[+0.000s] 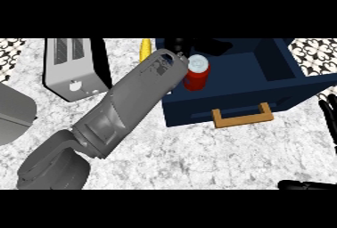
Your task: Pick up the can, place it into the drawer and close the drawer
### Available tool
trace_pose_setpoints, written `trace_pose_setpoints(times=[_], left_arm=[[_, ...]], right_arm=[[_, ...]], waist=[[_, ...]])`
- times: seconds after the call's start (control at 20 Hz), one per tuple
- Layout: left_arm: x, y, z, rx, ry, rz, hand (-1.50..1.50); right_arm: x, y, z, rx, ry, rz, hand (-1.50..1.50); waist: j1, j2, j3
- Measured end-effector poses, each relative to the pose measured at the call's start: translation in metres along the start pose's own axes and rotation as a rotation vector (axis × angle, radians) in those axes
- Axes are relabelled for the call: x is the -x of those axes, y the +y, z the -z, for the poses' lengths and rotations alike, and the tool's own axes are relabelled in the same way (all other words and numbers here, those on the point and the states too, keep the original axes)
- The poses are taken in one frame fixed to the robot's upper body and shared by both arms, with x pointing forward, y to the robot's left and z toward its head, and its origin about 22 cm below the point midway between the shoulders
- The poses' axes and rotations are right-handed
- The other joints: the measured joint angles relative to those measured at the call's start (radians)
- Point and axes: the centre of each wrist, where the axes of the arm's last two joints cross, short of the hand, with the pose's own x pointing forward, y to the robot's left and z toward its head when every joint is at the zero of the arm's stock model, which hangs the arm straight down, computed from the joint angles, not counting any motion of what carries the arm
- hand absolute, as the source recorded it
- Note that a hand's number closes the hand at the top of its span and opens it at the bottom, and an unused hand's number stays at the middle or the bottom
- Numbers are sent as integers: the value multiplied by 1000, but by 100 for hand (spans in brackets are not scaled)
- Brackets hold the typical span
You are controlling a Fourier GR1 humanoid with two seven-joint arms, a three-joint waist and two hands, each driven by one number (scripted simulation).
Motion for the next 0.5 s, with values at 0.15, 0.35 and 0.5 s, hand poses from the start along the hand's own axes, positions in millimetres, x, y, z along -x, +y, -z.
trace_pose_setpoints(times=[0.15,0.35,0.5], left_arm=[[4,0,-2,-16,8,-15,-150],[2,-1,-2,-30,18,-43,-150],[-1,-1,-2,-29,28,-74,-150]], right_arm=[[-1,-1,0,4,-11,-12,-150],[-12,-5,-5,-1,-57,-102,-150],[-20,-6,-3,-10,-98,-196,-150]], waist=[[-1,0,0],[1,-3,-1],[11,-3,-1]])
